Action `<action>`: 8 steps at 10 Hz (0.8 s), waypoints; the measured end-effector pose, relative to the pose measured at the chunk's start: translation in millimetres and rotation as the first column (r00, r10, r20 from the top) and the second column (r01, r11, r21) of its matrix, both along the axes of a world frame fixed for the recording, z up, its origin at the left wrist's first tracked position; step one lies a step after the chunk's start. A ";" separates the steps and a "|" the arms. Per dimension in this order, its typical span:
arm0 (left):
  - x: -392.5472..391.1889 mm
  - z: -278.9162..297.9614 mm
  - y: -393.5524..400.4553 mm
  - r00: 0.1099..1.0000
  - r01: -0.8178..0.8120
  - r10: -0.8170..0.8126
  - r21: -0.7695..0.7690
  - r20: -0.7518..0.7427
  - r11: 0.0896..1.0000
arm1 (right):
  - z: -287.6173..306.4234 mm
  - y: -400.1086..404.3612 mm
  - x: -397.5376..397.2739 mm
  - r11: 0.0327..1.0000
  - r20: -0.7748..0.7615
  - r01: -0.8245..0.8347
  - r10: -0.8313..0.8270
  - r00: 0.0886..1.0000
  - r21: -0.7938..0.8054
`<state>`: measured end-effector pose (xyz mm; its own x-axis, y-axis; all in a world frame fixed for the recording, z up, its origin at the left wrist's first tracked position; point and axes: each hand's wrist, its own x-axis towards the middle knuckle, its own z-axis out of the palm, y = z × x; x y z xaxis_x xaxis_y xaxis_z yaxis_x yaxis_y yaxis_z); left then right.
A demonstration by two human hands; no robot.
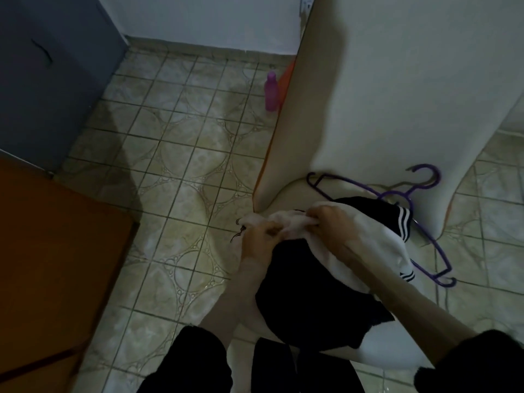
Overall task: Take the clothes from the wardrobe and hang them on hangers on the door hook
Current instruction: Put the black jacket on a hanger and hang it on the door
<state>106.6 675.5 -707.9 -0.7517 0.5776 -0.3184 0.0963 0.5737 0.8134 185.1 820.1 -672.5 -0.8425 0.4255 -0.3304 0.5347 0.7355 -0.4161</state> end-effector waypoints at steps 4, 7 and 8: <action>-59.1 157.0 91.4 0.978 0.040 0.029 0.320 -0.209 0.946 | 159.7 70.6 -32.0 0.977 -0.419 0.180 -0.117 0.900 0.114; -66.5 183.8 87.5 0.955 0.294 -0.274 0.224 -0.115 0.929 | 189.5 85.3 1.8 0.996 0.059 0.037 -0.042 0.997 0.084; -63.8 163.9 79.4 0.975 0.222 -0.217 0.194 -0.046 0.956 | 169.1 82.3 23.6 0.996 0.607 -0.088 0.070 0.791 0.000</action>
<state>42.7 754.9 -543.9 -0.6056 0.7785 -0.1650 0.2228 0.3648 0.9040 208.7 902.4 -503.4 -0.5044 0.3824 -0.7742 0.6099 0.7925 -0.0060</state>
